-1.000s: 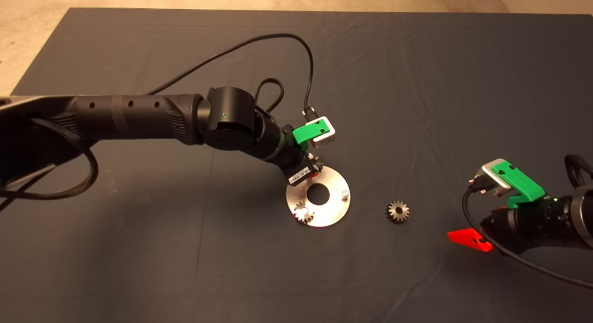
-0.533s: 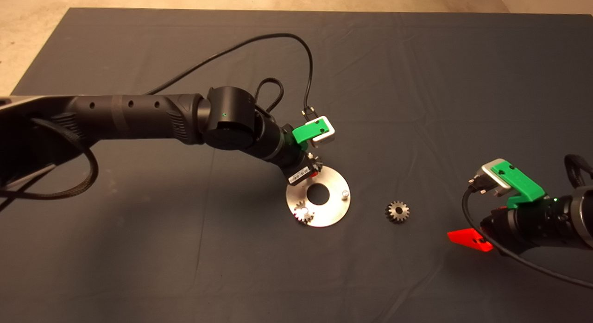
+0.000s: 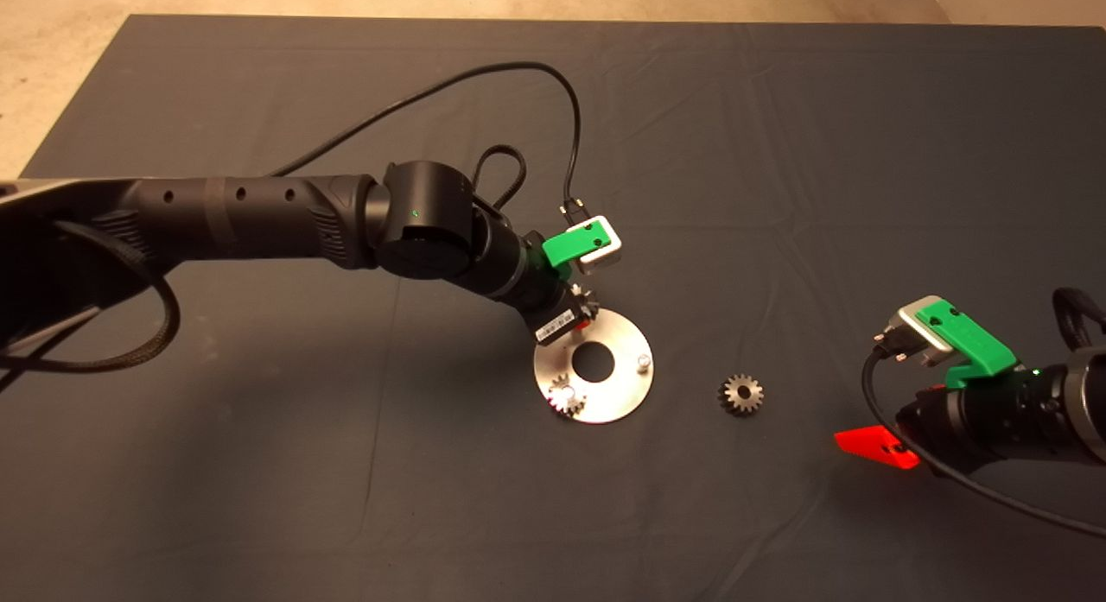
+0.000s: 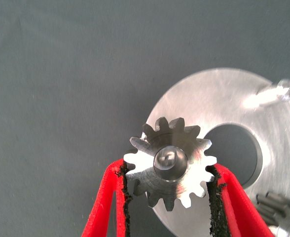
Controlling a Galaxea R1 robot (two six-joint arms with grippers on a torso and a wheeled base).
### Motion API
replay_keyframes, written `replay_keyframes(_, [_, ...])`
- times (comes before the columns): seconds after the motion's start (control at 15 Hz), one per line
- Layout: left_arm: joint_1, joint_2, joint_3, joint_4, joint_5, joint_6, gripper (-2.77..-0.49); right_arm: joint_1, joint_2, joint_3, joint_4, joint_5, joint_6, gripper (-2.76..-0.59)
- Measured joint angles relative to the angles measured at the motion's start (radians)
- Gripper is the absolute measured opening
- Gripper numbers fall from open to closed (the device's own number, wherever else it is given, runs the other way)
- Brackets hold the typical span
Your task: Install three planetary gears onto the carrier pins
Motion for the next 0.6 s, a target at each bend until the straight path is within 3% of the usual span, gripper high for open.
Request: replay_keyframes(0.6, [0.005,-0.005,0.0,-0.001,0.0,0.0,-2.54,0.0,0.0,0.0,0.0,0.001,0.0,-0.63])
